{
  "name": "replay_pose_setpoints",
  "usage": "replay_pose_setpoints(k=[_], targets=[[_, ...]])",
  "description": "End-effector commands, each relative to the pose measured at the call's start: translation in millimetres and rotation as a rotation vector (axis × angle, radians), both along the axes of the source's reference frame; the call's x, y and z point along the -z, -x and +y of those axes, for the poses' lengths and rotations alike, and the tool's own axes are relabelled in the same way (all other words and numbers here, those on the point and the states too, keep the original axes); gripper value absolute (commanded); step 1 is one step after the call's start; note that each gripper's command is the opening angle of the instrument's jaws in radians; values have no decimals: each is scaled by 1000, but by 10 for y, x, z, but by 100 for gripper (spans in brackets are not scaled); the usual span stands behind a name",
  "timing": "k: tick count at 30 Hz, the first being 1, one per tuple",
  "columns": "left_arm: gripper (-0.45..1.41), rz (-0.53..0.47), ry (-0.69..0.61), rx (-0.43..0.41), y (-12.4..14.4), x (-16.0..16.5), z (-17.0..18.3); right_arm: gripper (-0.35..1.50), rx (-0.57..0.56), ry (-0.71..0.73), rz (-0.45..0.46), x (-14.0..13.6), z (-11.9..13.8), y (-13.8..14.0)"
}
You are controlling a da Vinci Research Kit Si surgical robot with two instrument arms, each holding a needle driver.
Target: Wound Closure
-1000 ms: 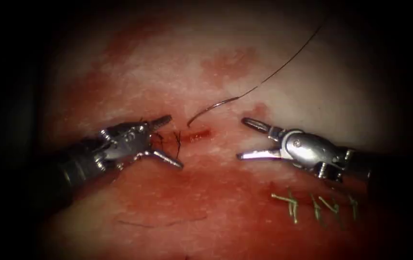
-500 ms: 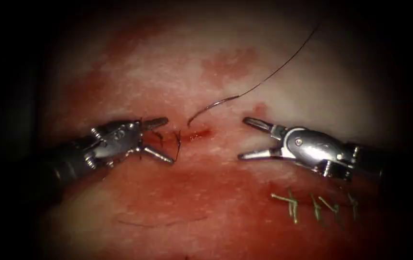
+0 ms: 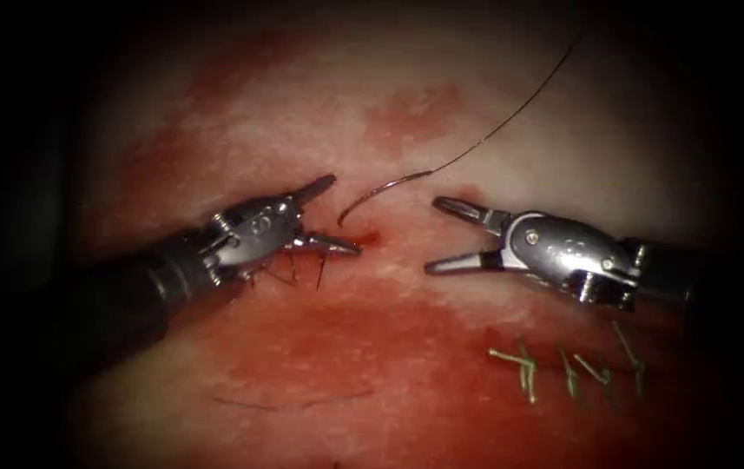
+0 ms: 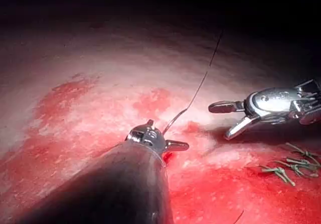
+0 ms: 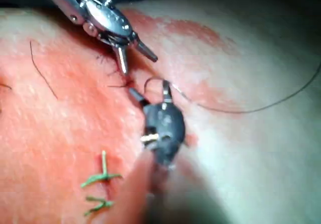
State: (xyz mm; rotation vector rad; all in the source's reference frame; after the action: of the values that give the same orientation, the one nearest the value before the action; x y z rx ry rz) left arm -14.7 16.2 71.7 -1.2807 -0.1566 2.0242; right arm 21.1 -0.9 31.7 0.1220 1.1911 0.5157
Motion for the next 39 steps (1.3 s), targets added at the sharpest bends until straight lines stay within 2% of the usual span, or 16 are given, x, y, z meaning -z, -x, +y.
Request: replay_pose_setpoints(k=[1,4,7,8,19,23,26,27,28,29,31,32,33,36,39], targets=[[66,2,0,1,5,-5,4,86,-1,1,2,-6,1,-8],[56,15,-16,29,7,-11,4,86,-11,4,-8,-9,0,-8],[6,23,-16,50,6,-16,7,86,-17,4,-14,-12,1,-11],[-45,21,-34,70,4,-18,8,86,-20,4,-16,-11,1,-13],[-45,22,-67,93,-12,-18,11,86,-28,5,-12,-5,-20,-15],[-45,9,-76,97,-31,1,18,89,-26,-7,-4,-4,-21,-13],[-45,7,-89,130,-28,16,24,89,-26,-5,-4,-5,-21,-12],[-23,11,-89,135,-26,18,23,89,-26,-5,-4,-6,-22,-12],[-23,11,-89,135,-26,18,23,89,-26,-5,-4,-6,-22,-12],[36,21,-84,143,-21,18,16,89,-25,-4,-3,-7,-22,-10],[77,47,-87,133,-13,13,6,89,-25,-2,-3,-9,-24,-10],[77,47,-87,133,-13,13,6,89,-25,-2,-3,-9,-24,-10],[94,96,-103,106,-5,2,-2,89,-25,-1,-4,-10,-24,-11],[109,118,-117,93,2,-14,-7,89,-25,0,-4,-10,-25,-11],[104,131,-122,117,3,-31,-1,87,-27,1,-4,-11,-26,-14]])
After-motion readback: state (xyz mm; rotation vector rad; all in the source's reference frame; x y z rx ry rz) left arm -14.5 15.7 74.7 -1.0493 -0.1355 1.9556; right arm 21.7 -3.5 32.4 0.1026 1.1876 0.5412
